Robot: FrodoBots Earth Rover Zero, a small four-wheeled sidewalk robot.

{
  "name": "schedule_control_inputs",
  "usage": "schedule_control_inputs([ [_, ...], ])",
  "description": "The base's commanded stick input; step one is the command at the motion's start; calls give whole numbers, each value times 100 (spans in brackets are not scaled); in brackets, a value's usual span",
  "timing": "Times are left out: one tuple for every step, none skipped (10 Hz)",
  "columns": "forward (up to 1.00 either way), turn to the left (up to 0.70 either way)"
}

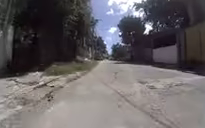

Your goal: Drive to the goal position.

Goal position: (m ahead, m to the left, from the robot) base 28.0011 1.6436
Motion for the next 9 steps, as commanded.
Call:
schedule_control_inputs([
  [100,-24],
  [100,-4],
  [100,9],
  [100,2],
  [100,0],
  [100,0],
  [100,0],
  [100,0],
  [100,0],
])
